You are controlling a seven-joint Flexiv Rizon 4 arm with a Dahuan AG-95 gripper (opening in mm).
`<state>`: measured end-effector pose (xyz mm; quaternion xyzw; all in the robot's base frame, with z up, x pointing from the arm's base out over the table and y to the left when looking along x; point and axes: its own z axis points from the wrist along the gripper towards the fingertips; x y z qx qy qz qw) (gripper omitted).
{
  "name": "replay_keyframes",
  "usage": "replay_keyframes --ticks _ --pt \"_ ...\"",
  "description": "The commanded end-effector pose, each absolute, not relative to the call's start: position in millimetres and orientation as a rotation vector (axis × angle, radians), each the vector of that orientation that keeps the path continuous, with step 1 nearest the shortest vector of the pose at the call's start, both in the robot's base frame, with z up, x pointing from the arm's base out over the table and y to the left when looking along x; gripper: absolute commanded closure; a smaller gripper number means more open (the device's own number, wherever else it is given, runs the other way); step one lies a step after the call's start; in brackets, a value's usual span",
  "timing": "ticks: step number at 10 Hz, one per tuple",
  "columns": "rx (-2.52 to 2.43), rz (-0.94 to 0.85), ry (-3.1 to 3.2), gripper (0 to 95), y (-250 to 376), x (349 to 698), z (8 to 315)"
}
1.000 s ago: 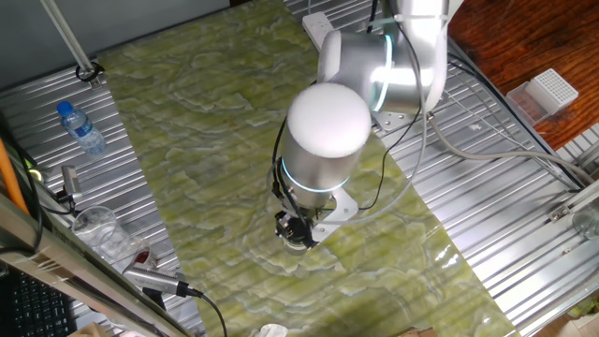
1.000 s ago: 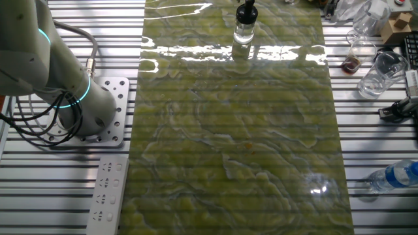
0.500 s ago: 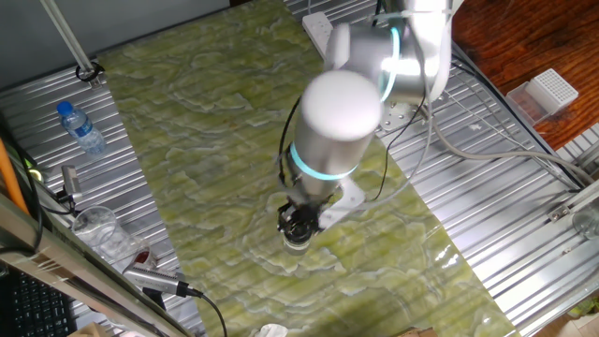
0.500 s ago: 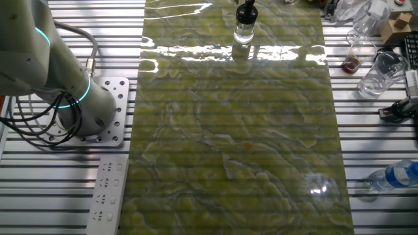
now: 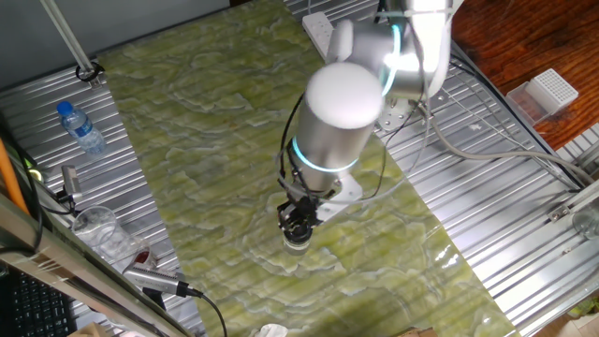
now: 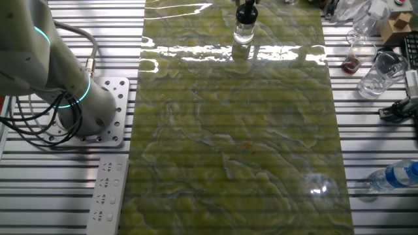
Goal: Screw the lid onto the jar
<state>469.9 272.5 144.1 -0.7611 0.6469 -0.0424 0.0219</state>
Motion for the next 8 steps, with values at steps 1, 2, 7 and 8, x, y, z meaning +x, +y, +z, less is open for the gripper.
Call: replay_keyframes --ticks 1,2,7,8 --pt "-2.341 -0.138 2.020 57.0 270.5 470.2 142.2" --pt "-2.338 -0.139 2.025 57.0 270.6 470.6 141.7" --pt "-2.312 -0.137 2.063 76.0 274.5 474.6 137.7" --pt "-2.296 -0.136 2.079 95.0 274.5 474.8 137.5"
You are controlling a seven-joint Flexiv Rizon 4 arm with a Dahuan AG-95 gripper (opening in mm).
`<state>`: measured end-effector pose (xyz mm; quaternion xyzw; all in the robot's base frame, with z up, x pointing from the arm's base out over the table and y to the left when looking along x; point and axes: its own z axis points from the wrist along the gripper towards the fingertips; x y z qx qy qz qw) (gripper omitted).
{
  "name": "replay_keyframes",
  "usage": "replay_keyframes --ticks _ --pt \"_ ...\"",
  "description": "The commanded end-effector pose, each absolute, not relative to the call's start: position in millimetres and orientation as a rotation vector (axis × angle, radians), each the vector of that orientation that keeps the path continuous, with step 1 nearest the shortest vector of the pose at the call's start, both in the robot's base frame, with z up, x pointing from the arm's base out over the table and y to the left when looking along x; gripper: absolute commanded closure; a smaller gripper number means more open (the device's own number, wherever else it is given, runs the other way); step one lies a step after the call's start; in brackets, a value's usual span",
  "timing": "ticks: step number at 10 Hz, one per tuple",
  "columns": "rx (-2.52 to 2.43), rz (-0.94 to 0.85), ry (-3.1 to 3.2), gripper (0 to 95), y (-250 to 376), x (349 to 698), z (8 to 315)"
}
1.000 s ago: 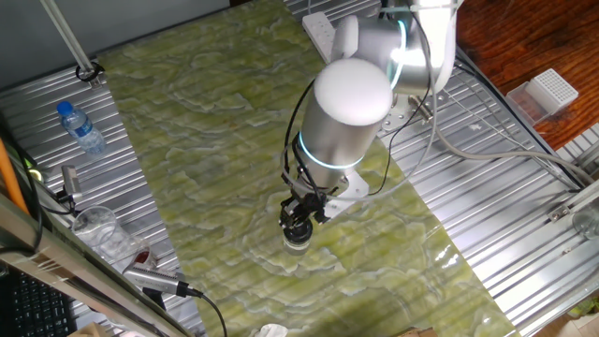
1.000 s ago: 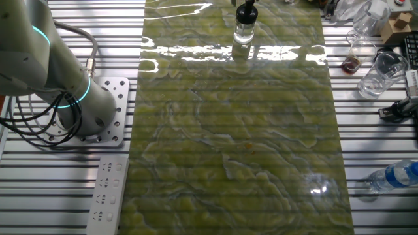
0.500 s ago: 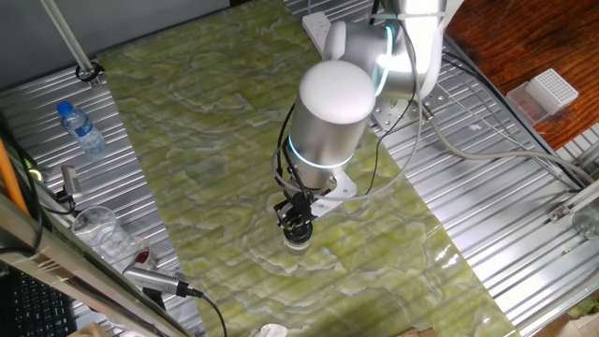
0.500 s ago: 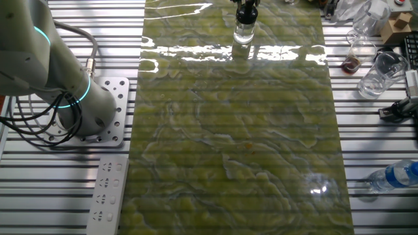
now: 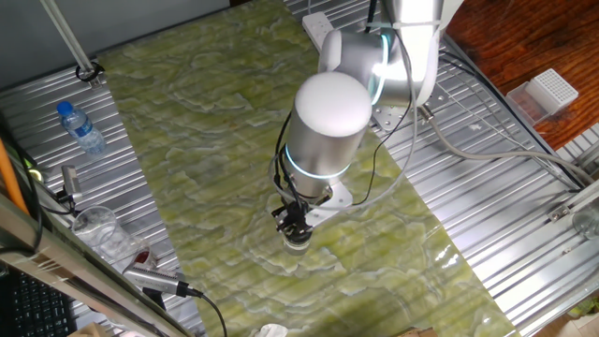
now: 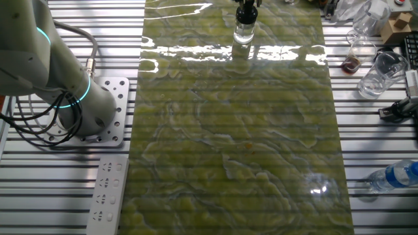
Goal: Screw the lid onto the jar
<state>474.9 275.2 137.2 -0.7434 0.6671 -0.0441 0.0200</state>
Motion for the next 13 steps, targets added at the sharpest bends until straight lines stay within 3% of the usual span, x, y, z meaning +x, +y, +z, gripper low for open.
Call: replay_keyframes --ticks 1,13 --pt "-2.282 -0.135 2.093 95.0 274.6 474.9 137.3" --pt "-1.845 -0.091 2.486 95.0 275.2 476.7 134.7"
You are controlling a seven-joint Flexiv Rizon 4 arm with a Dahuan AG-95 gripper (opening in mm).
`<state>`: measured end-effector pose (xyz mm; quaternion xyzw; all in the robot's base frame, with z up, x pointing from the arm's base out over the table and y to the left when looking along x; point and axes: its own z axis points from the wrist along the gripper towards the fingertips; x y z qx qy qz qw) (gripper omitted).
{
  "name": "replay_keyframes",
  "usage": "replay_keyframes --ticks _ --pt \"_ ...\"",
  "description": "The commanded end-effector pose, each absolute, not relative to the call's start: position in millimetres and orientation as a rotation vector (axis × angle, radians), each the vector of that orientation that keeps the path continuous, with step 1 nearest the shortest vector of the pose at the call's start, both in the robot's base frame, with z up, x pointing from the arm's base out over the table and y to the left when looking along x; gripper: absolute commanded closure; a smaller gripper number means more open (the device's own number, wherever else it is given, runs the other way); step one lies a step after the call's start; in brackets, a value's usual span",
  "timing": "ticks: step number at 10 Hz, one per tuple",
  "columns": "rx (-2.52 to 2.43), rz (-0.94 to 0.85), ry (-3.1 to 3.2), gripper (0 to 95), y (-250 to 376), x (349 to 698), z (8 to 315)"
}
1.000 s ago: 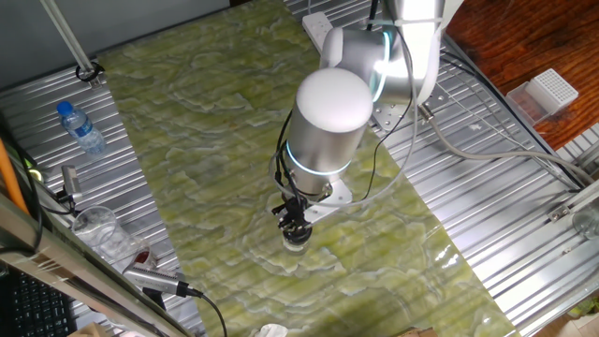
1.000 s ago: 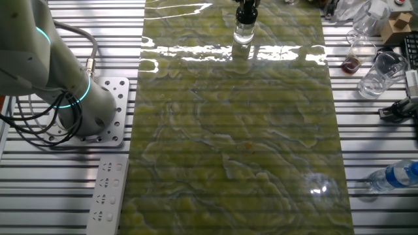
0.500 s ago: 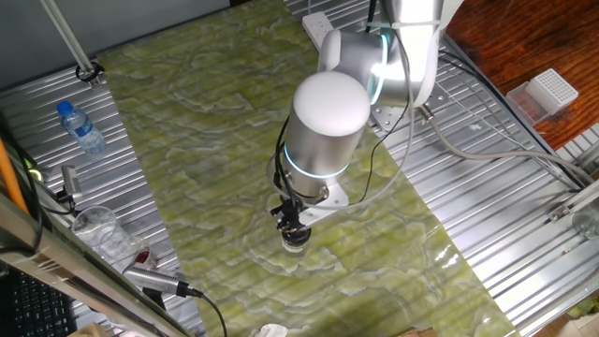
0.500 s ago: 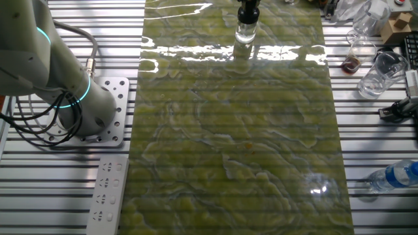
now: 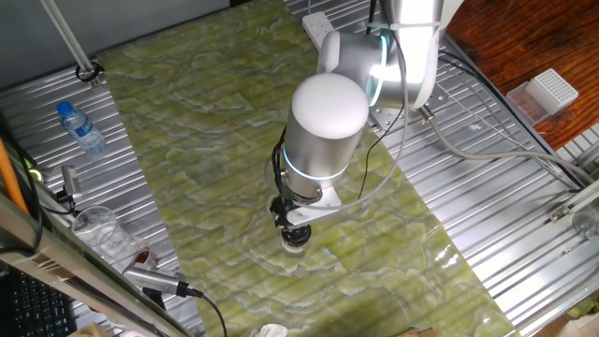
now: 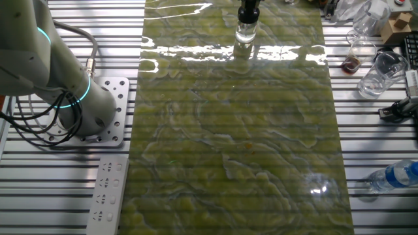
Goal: Screw the lid onto the jar
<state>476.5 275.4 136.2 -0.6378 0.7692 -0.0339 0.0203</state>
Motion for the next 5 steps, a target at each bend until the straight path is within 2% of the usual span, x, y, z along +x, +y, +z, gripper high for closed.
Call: replay_keyframes --ticks 1,5 --pt "-1.793 -0.087 2.522 95.0 275.2 476.7 134.6" --pt "-1.588 -0.065 2.645 95.0 275.2 476.8 134.7"
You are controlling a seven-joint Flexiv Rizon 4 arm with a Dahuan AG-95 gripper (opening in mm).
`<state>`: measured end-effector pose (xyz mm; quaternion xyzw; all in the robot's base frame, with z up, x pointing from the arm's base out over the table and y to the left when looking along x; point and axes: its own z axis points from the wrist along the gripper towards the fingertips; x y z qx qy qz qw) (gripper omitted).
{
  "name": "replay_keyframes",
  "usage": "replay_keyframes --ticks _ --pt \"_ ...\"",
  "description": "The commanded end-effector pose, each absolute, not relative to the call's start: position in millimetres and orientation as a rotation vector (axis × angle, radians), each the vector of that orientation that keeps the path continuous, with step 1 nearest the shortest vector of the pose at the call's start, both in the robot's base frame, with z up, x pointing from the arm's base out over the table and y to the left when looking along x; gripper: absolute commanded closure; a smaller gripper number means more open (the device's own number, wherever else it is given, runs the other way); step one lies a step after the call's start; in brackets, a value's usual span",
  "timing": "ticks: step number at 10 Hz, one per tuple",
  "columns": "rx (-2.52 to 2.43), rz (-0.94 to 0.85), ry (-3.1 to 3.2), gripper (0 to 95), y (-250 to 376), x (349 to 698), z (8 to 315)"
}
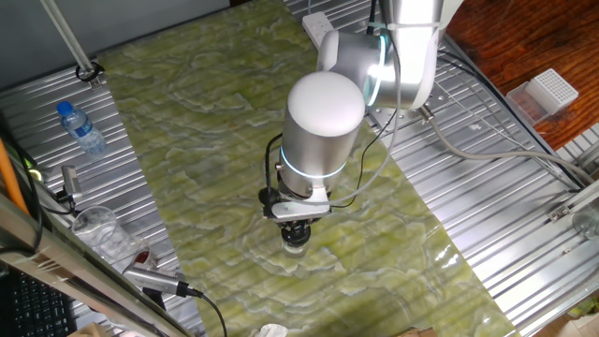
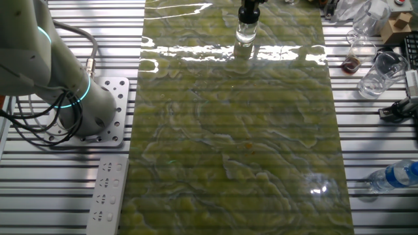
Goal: Screw the lid onto the jar
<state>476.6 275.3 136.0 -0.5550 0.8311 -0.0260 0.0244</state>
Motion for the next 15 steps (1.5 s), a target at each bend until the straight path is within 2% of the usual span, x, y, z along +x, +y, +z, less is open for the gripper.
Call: replay_keyframes --ticks 1,15 --pt "-1.545 -0.063 2.671 95.0 275.3 476.7 134.9" --pt "-0.777 -0.036 2.973 95.0 277.1 478.2 134.2"
